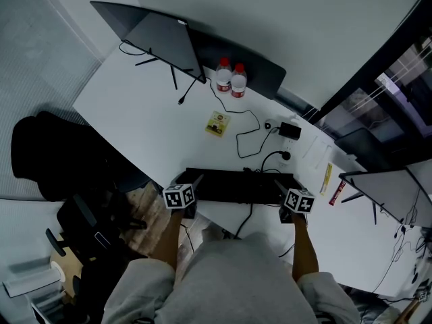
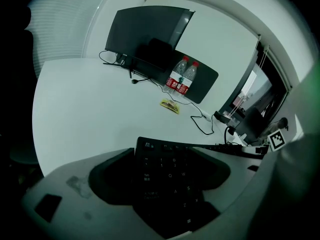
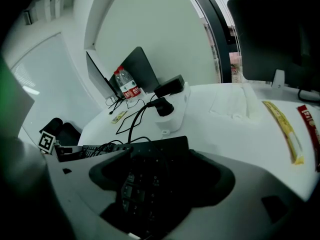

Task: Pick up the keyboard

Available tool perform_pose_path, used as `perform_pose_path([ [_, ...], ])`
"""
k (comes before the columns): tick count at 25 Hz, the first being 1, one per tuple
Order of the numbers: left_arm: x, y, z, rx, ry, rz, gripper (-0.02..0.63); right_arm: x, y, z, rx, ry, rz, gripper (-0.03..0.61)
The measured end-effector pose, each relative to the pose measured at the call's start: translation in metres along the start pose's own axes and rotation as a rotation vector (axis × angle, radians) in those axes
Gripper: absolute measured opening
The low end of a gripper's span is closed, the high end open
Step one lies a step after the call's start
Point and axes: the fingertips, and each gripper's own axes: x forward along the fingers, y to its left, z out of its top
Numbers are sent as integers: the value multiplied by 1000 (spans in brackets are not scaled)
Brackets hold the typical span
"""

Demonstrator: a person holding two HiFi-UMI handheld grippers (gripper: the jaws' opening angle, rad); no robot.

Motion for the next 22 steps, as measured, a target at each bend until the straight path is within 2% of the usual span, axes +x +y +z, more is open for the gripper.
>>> perform_pose_path([
  [15,-7,-1,-8,9,-1,21,311,-10,7,4,-15,-1,-20,364],
  [22,-17,-7,3,24,-34,13,311,-21,13,11,-27,-40,-12,364],
])
